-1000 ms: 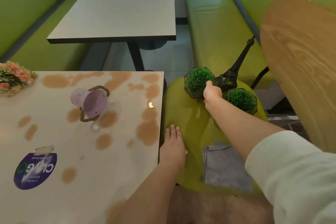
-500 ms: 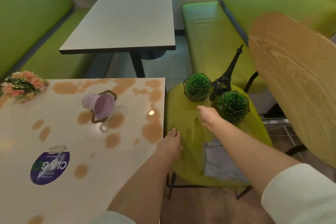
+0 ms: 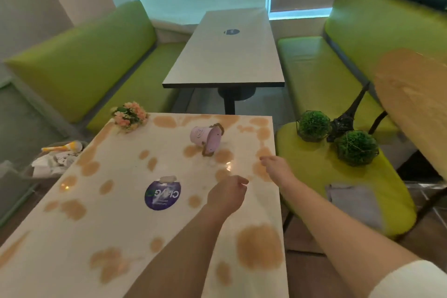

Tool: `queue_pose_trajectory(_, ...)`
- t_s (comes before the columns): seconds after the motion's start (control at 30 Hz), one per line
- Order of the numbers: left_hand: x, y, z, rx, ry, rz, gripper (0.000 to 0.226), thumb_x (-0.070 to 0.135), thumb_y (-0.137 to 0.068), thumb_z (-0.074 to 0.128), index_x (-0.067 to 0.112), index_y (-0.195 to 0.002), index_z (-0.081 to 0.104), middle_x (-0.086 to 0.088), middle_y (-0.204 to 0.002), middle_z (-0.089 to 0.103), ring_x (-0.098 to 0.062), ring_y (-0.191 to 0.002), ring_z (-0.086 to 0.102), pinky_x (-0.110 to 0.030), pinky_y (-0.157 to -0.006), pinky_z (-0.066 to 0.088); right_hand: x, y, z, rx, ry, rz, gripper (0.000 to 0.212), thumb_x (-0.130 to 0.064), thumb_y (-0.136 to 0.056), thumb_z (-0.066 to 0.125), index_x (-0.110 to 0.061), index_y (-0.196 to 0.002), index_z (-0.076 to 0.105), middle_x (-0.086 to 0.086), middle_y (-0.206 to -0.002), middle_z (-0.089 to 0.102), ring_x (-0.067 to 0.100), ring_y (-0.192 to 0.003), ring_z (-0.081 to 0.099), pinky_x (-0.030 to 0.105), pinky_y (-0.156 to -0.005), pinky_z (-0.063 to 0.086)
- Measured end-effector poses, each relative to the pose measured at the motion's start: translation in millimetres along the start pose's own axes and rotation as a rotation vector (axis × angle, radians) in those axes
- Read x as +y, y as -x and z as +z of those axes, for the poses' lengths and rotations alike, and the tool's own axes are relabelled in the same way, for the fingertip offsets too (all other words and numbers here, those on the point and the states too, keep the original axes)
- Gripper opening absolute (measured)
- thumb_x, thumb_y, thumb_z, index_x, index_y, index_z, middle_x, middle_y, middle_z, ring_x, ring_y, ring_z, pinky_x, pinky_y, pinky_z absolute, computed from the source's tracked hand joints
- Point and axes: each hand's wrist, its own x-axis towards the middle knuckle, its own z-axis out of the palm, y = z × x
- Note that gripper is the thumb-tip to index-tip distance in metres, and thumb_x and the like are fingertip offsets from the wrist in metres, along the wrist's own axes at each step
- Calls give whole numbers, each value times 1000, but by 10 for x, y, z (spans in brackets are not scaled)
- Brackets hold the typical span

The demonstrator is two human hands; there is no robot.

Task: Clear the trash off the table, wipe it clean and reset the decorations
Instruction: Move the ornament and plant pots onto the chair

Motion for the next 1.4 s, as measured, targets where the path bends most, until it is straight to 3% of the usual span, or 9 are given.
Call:
queue_pose_trajectory(0.23, -1141, 727, -989, 170, 66, -94, 30, 28, -99, 47, 32, -124, 62, 9, -122, 64, -10, -110, 59, -19, -85, 44, -402, 787, 1330, -97, -35, -99, 32, -14, -95, 51, -14, -123, 66, 3, -117, 62, 21, -104, 55, 31, -88, 42)
queue_pose_trajectory(0.43, -1897, 1074, -1504, 242, 152, -139, 31, 27, -97, 50, 28, -126, 59, 7, -119, 65, -14, -103, 60, -29, -85, 49, -599, 1130, 2235, -143, -54, -154, 32, -9, -95, 48, -12, -121, 66, 3, -114, 63, 18, -99, 55, 27, -80, 44)
queue_pose_trajectory(0.63, -2365, 1112, -1711, 282, 226, -156, 31, 30, -98, 51, 26, -128, 57, 6, -120, 62, -13, -106, 58, -33, -93, 49, -617, 1192, 2809, -164, 17, -207, 31, -11, -96, 47, -16, -122, 64, 4, -122, 62, 20, -110, 56, 30, -89, 43)
queue_pose_trajectory(0.83, -2540, 811, -1717, 265, 245, -129, 33, 32, -98, 51, 26, -130, 55, 7, -124, 59, -12, -109, 57, -31, -92, 47, -556, 867, 2770, -91, 103, -271, 27, -13, -98, 47, -20, -116, 65, 0, -117, 65, 13, -95, 59, 25, -77, 50)
queue_pose_trajectory(0.9, -2532, 620, -1721, 249, 255, -109, 33, 32, -98, 50, 27, -131, 54, 8, -125, 57, -12, -109, 56, -29, -90, 47, -593, 664, 2677, -37, 143, -284, 28, -12, -98, 47, -18, -117, 65, -1, -115, 65, 11, -89, 57, 20, -67, 45)
queue_pose_trajectory(1.0, -2464, 282, -1693, 182, 234, -78, 34, 32, -98, 51, 29, -132, 53, 9, -127, 55, -10, -111, 54, -26, -88, 45, -635, 337, 2522, 48, 187, -295, 27, -11, -97, 47, -19, -115, 67, -4, -110, 63, 12, -90, 54, 24, -69, 40)
queue_pose_trajectory(1.1, -2369, -64, -1659, 140, 228, -51, 36, 33, -97, 52, 29, -133, 52, 7, -130, 53, -11, -116, 53, -30, -94, 46, -616, 38, 2380, 101, 242, -296, 26, -11, -96, 47, -21, -110, 67, -5, -102, 62, 12, -74, 55, 24, -56, 39)
queue_pose_trajectory(1.3, -2152, -649, -1455, 40, 174, 42, 42, 34, -98, 51, 29, -139, 44, 3, -137, 46, -16, -125, 46, -36, -101, 43, -572, -653, 2061, 271, 745, -449, 35, -8, -91, 58, -17, -125, 61, 5, -126, 54, 25, -110, 49, 41, -84, 52)
queue_pose_trajectory(1.4, -2150, -791, -1380, 28, 126, 85, 43, 34, -98, 49, 30, -141, 41, 4, -139, 42, -16, -126, 42, -35, -102, 40, -654, -910, 1947, 290, 1009, -566, 51, -7, -81, 69, -18, -129, 57, 6, -132, 52, 28, -110, 47, 39, -80, 49)
